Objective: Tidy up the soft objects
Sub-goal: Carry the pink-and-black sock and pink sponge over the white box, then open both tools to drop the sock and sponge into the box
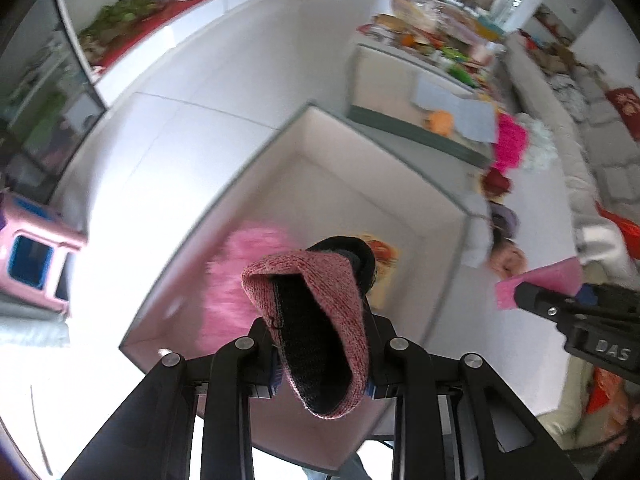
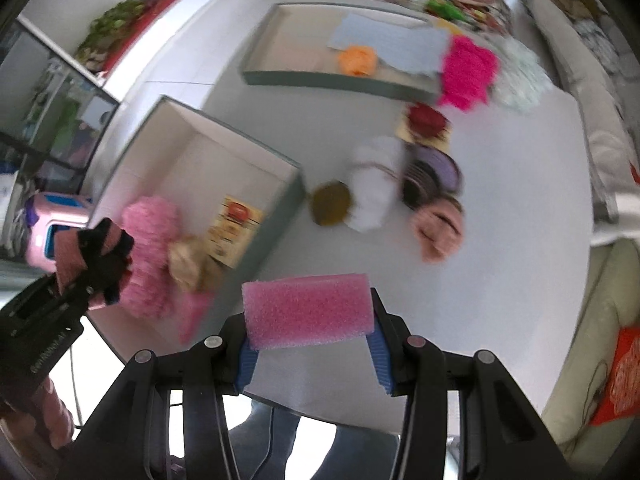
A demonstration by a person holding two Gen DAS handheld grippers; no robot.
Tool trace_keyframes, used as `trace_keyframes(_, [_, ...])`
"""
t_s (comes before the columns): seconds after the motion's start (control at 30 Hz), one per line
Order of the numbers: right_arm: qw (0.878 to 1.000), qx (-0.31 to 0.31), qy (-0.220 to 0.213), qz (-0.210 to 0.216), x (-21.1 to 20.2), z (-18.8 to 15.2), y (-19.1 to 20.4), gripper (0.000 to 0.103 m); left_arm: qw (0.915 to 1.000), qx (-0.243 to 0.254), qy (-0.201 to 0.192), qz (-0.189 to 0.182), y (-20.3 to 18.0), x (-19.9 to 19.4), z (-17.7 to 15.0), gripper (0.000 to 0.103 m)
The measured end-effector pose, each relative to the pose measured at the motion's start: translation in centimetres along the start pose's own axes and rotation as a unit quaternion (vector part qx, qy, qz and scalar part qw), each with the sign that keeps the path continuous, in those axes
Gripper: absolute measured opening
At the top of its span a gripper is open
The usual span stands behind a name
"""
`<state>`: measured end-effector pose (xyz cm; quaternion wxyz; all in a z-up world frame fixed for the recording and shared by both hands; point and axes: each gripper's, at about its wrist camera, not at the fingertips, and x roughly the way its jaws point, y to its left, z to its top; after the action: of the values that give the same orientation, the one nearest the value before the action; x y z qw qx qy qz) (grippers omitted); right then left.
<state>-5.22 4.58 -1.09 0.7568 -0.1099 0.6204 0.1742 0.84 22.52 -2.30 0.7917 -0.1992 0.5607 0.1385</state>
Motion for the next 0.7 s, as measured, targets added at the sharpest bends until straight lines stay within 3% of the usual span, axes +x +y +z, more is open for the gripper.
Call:
trace_keyframes(0.3, [0.998, -0.053, -0.007, 0.026, 0.8, 2.7, 5.7, 0.051, 0.9986, -0.033, 0.019, 0.037, 2.0, 1.2, 0.8, 0.03])
trace_keyframes(0.7, [0.998, -0.061, 0.001, 0.027, 2.3, 5.0, 7.8, 0.051, 0.9971, -0.032, 0.042, 0.054, 1.7, 2.9, 1.9, 0.03])
